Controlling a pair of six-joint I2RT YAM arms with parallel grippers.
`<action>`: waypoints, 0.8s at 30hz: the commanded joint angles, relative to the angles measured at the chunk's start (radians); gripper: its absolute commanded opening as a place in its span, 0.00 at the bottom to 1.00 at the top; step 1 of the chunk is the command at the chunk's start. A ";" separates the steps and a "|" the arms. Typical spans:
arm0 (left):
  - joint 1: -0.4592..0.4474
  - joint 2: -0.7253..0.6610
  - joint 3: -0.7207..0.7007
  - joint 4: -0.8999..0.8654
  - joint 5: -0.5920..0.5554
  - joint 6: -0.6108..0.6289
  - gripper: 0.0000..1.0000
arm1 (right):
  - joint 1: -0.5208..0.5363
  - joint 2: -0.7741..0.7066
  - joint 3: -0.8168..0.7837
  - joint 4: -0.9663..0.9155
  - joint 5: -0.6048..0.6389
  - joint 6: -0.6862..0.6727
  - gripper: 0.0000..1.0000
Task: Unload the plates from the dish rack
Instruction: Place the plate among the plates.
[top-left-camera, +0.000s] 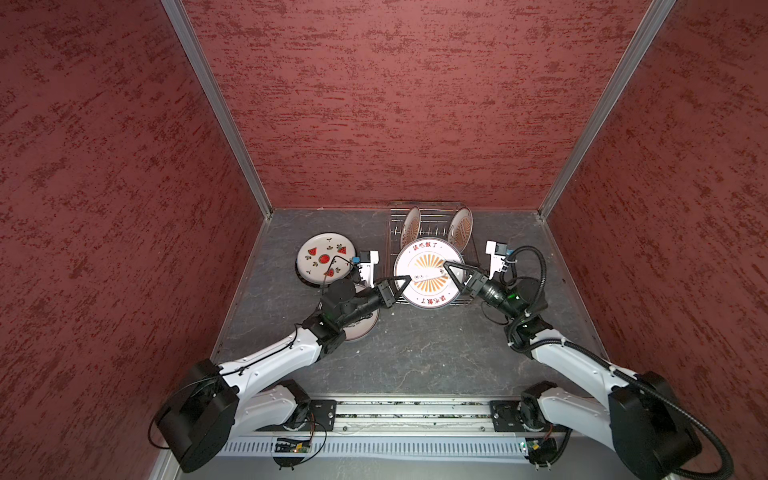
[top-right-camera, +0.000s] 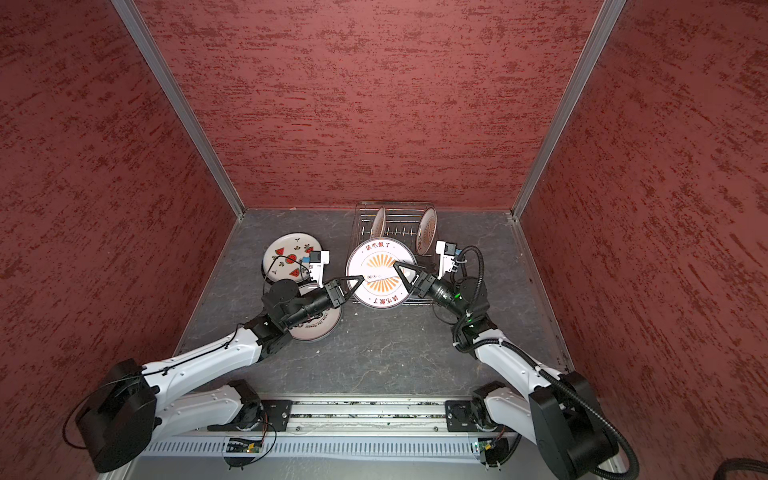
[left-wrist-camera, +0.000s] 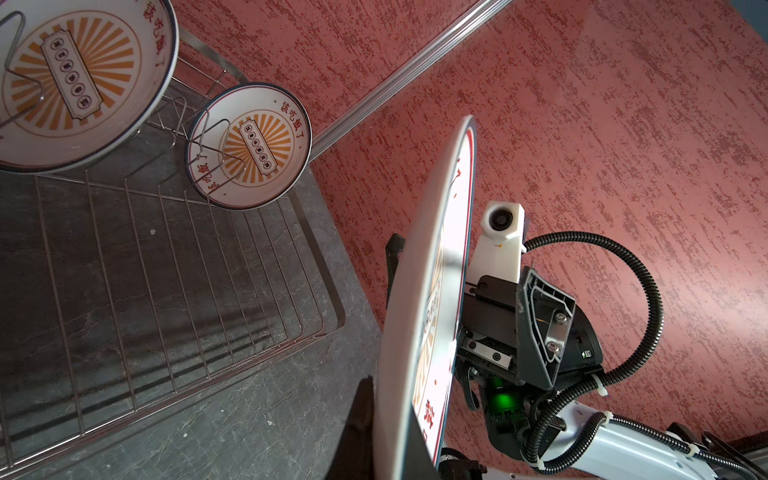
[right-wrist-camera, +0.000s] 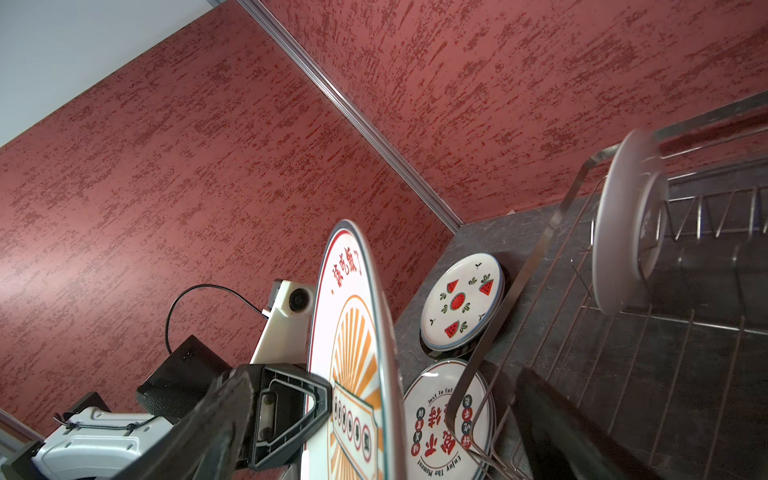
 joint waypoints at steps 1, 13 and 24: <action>0.024 -0.011 -0.018 0.082 0.011 -0.026 0.00 | -0.004 -0.016 0.014 -0.010 0.023 -0.015 0.99; 0.195 -0.143 -0.095 0.030 0.081 -0.080 0.00 | -0.004 -0.134 0.016 -0.213 0.239 -0.119 0.99; 0.381 -0.319 -0.158 -0.168 0.182 -0.152 0.00 | 0.068 0.103 0.194 -0.226 0.062 -0.238 0.99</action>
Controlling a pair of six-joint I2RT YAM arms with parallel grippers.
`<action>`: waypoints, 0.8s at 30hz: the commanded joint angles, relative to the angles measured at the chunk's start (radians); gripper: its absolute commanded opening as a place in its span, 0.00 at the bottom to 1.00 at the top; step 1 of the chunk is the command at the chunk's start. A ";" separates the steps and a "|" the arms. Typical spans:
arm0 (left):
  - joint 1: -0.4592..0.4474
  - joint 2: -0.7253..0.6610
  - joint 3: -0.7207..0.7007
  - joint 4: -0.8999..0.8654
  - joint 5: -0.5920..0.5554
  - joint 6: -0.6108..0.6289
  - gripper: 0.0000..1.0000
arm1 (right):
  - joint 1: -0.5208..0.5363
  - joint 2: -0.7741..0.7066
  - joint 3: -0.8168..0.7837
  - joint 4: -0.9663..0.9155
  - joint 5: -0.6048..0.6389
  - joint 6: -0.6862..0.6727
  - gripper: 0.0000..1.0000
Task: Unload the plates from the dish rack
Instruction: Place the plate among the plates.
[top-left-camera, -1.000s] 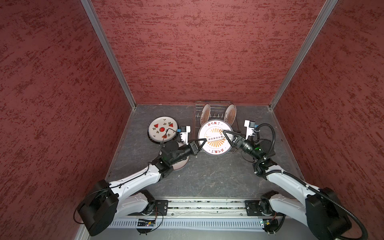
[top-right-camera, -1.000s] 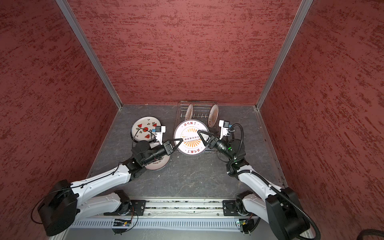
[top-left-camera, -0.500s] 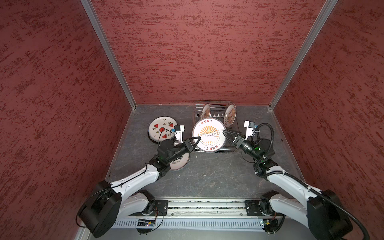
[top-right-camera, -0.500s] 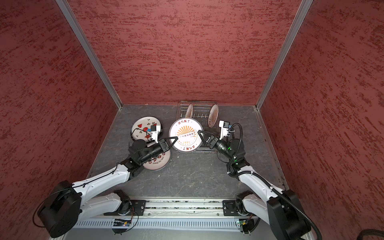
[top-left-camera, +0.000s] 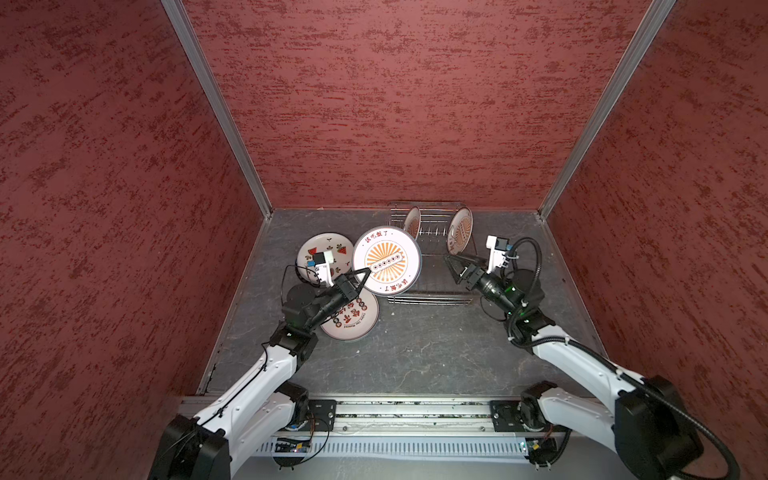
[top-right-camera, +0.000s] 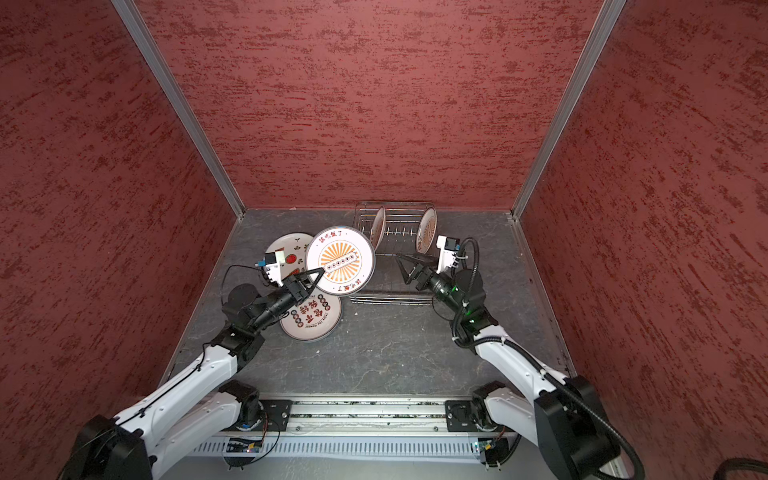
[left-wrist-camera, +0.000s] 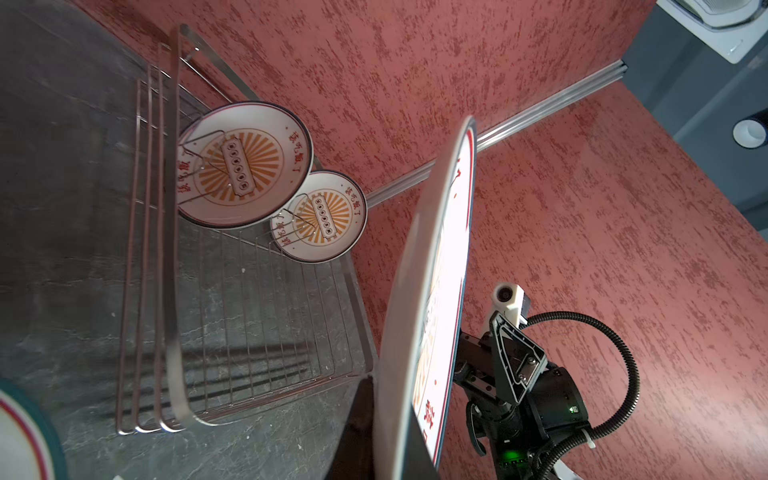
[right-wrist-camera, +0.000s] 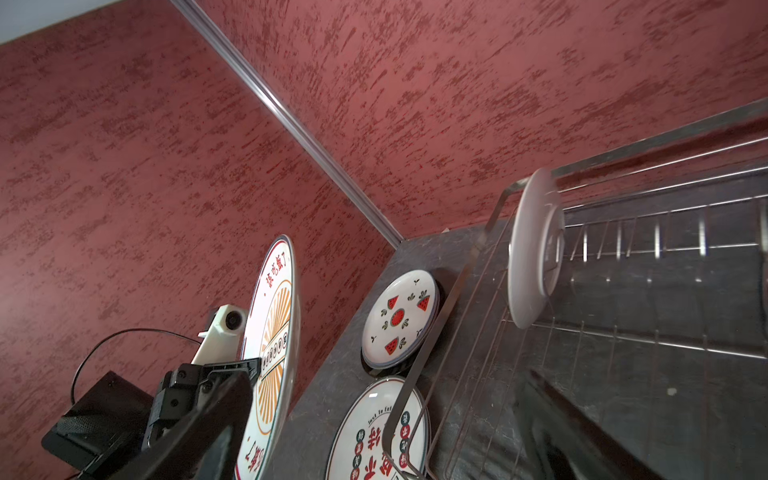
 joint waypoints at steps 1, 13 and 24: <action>0.042 -0.068 -0.009 -0.104 0.038 -0.011 0.00 | 0.046 0.093 0.098 -0.023 -0.089 -0.083 0.99; 0.259 -0.232 -0.035 -0.480 0.068 -0.003 0.00 | 0.282 0.276 0.288 -0.228 0.192 -0.315 0.99; 0.317 -0.185 -0.046 -0.637 -0.019 0.021 0.00 | 0.419 0.397 0.373 -0.264 0.362 -0.462 0.99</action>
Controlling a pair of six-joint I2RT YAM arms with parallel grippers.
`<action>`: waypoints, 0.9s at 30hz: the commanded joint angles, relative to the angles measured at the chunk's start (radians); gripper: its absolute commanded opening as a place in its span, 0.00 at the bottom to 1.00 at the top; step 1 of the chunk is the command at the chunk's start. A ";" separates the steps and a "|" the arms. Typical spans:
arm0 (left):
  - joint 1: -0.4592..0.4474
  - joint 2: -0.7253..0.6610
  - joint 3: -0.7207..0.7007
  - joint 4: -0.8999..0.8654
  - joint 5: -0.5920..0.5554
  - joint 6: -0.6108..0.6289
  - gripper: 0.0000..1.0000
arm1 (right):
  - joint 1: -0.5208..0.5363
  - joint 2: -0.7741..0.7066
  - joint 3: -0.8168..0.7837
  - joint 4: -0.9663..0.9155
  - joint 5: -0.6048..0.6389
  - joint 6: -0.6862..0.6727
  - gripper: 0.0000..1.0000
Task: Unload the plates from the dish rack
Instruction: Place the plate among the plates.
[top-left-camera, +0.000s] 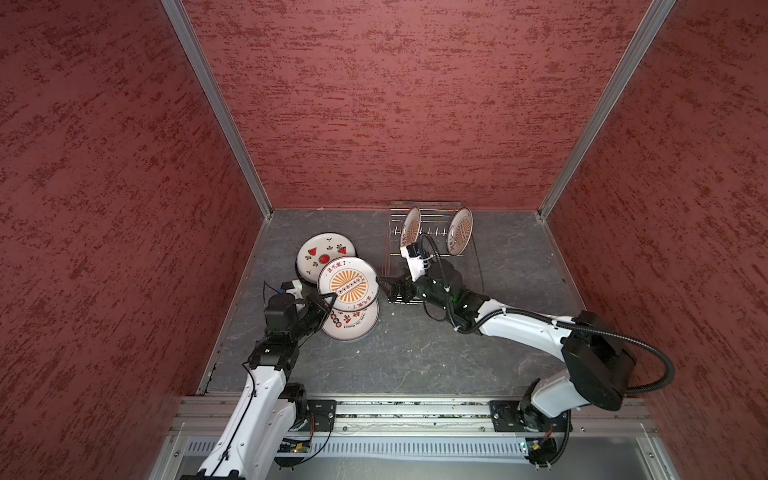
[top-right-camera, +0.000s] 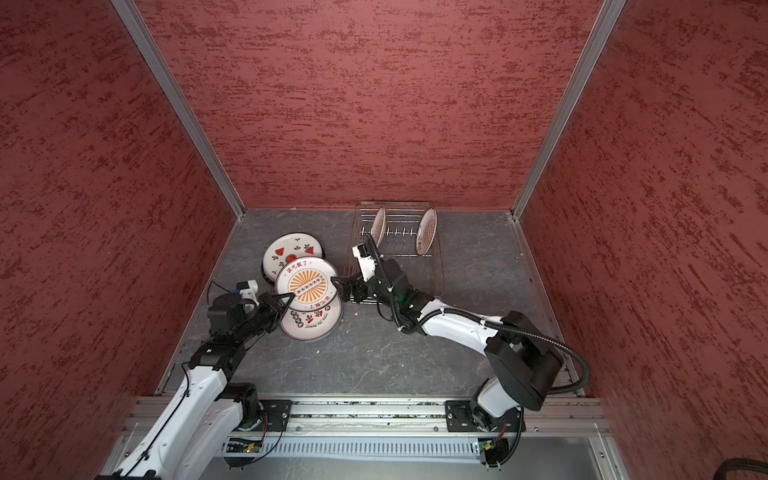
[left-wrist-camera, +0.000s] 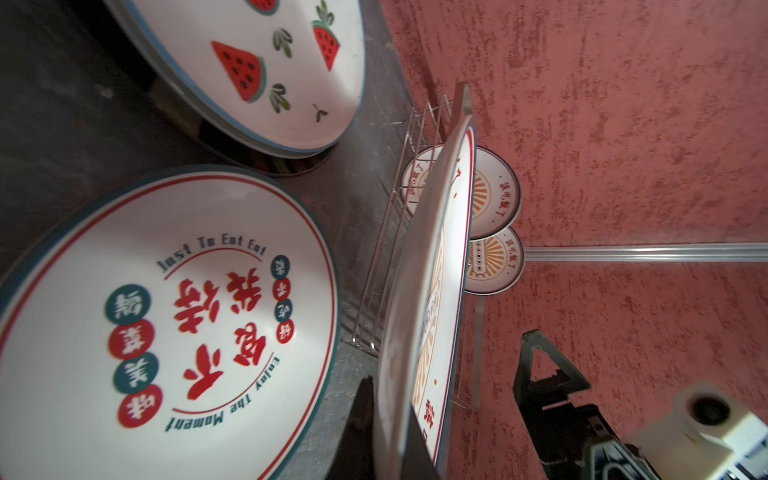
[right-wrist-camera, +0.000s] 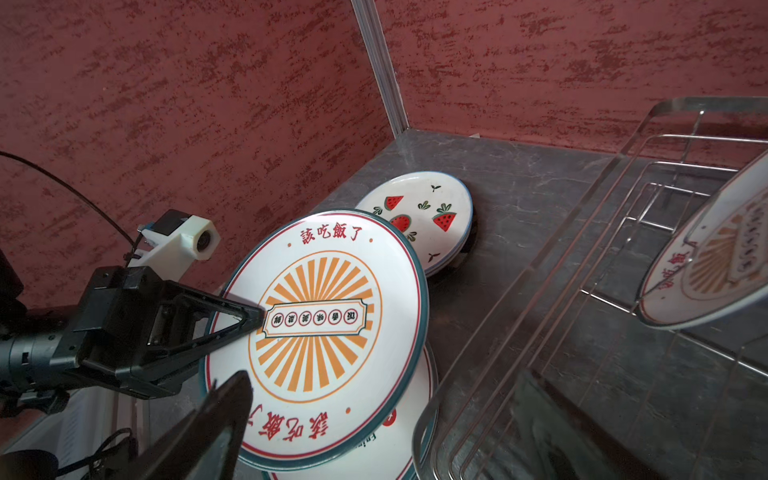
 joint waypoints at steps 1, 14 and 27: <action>0.007 -0.011 0.007 -0.037 -0.021 0.014 0.00 | 0.009 0.019 0.047 -0.003 0.044 -0.054 0.99; -0.027 -0.062 -0.078 -0.163 -0.107 -0.175 0.00 | 0.066 0.123 0.170 -0.084 0.029 -0.115 0.99; -0.074 -0.090 -0.161 -0.086 -0.127 -0.281 0.03 | 0.079 0.215 0.260 -0.136 0.061 -0.121 0.99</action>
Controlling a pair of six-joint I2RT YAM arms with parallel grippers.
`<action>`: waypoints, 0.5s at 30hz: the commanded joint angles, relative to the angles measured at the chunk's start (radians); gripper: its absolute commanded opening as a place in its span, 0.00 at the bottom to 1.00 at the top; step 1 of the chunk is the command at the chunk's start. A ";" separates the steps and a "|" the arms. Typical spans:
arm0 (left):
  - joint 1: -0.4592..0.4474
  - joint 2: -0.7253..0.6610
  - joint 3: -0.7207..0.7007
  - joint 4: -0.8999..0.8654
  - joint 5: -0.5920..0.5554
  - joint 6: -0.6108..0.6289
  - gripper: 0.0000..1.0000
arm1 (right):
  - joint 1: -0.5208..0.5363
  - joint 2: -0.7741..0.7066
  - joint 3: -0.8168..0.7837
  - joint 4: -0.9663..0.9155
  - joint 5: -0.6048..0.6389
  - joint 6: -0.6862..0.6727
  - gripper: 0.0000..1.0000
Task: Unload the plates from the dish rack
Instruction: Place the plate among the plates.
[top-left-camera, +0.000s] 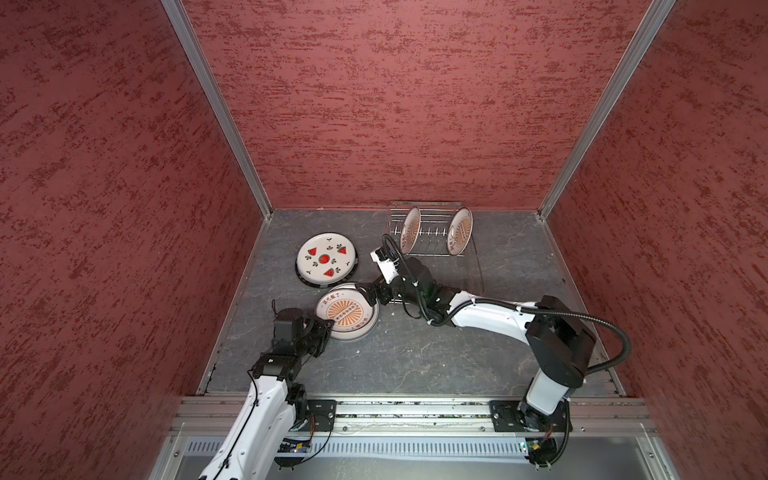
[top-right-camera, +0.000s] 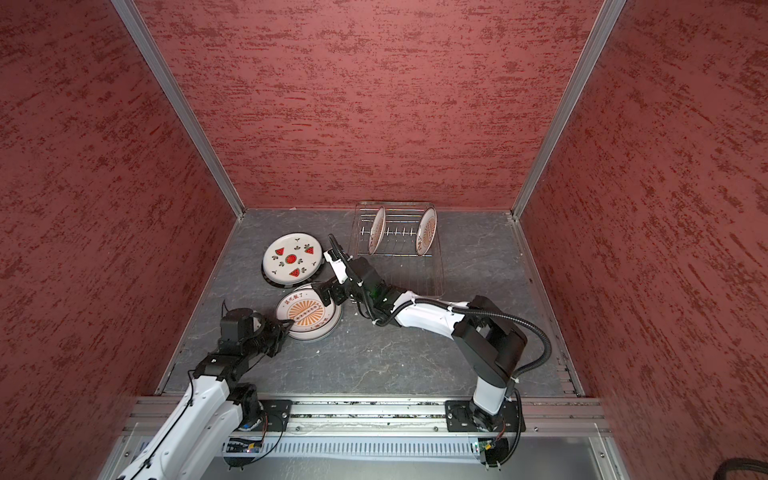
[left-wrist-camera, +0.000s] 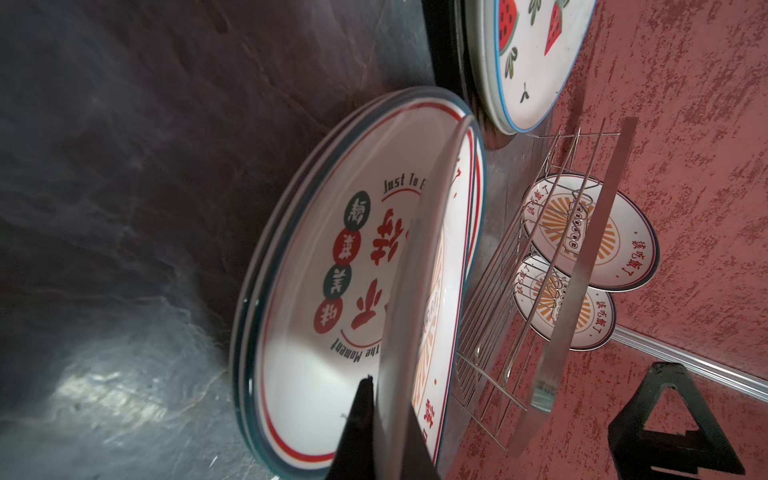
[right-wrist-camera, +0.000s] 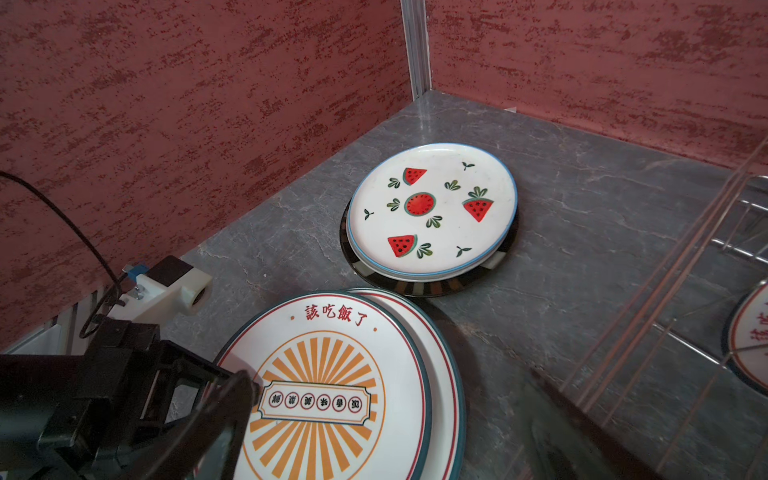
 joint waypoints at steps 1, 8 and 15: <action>-0.030 -0.005 -0.014 0.079 -0.029 -0.055 0.03 | 0.005 0.007 0.044 -0.028 0.046 -0.018 0.99; -0.058 -0.013 -0.011 0.060 -0.065 -0.058 0.17 | 0.006 -0.006 0.014 -0.010 0.006 -0.030 0.99; -0.071 -0.002 -0.017 0.068 -0.093 -0.066 0.29 | 0.005 -0.005 0.010 -0.013 0.011 -0.027 0.99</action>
